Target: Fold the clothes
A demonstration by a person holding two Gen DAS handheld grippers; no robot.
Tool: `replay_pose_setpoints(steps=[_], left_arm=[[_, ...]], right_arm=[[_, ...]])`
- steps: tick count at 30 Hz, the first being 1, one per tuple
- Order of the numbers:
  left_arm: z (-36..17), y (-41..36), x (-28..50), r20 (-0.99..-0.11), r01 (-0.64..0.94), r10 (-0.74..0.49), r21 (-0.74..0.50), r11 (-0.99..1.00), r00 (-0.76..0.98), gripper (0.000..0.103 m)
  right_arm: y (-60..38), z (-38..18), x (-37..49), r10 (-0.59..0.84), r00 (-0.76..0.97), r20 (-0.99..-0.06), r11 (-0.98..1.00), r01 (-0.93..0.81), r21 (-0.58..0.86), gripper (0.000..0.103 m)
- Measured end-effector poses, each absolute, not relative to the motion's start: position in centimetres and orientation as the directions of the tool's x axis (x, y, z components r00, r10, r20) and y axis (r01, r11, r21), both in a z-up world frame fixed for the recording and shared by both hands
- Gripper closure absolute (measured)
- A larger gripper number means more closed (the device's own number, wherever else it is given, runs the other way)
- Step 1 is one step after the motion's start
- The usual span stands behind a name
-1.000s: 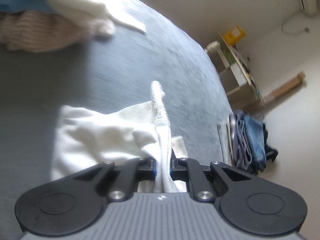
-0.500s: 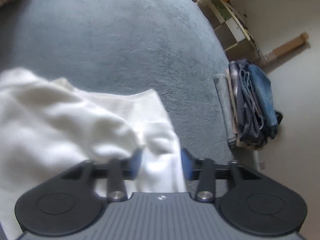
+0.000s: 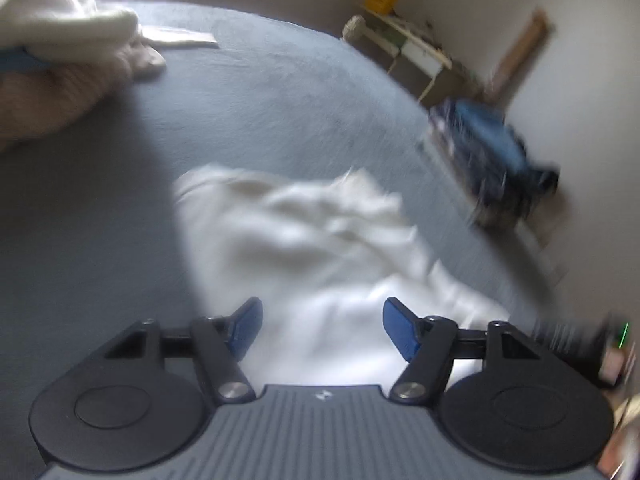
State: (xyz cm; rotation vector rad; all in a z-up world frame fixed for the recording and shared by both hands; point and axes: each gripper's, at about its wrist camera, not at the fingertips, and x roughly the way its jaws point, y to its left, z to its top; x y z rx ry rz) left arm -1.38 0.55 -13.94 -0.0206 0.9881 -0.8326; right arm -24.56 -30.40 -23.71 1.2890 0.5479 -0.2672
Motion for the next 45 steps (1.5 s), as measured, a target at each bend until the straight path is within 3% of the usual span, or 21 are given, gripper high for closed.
replay_pose_setpoints(steps=[10,11,12,15,25,28,31,35,40,45], left_arm=[[-20.6,2.4,-6.4,-0.747,0.555,-0.639,-0.458,0.694,0.183,0.038],[-21.0,2.5,-6.4,-0.744,0.537,-0.643,-0.472,0.699,0.183,0.04],[-21.1,2.4,-6.4,-0.737,0.525,-0.65,-0.486,0.698,0.182,0.041],[-21.1,2.1,-6.5,-0.725,0.522,-0.665,-0.503,0.689,0.179,0.041],[-21.6,0.9,-6.6,-0.74,0.55,-0.654,-0.485,0.68,0.156,0.041],[-21.8,0.7,-6.7,-0.746,0.555,-0.648,-0.477,0.681,0.155,0.041],[-21.8,0.6,-6.8,-0.747,0.56,-0.645,-0.468,0.684,0.164,0.042],[-21.9,0.7,-6.8,-0.744,0.554,-0.647,-0.473,0.685,0.166,0.045],[-21.8,0.5,-6.9,-0.75,0.563,-0.642,-0.464,0.684,0.163,0.046],[-21.9,0.4,-6.9,-0.748,0.557,-0.645,-0.471,0.684,0.159,0.046]], right_arm=[[-30.7,-23.7,-20.2,0.27,0.746,-0.609,0.317,0.529,0.788,0.063],[-30.5,-23.7,-19.7,0.284,0.733,-0.618,0.346,0.522,0.779,0.068],[-30.4,-23.5,-19.3,0.287,0.727,-0.624,0.373,0.516,0.771,0.083],[-30.2,-22.5,-19.0,0.255,0.729,-0.635,0.441,0.497,0.747,0.087],[-30.7,-21.7,-18.7,0.222,0.721,-0.656,0.53,0.476,0.702,0.087],[-32.3,-22.8,-19.0,0.213,0.656,-0.724,0.508,0.558,0.656,0.074],[-34.8,-23.3,-20.5,0.227,0.674,-0.703,0.369,0.608,0.703,0.067],[-37.4,-21.1,-23.1,0.097,0.672,-0.734,0.35,0.667,0.657,0.057],[-35.3,-17.7,-22.2,0.147,0.71,-0.689,0.565,0.511,0.648,0.06],[-31.0,-18.1,-18.3,0.19,0.609,-0.77,0.793,0.367,0.486,0.064]])
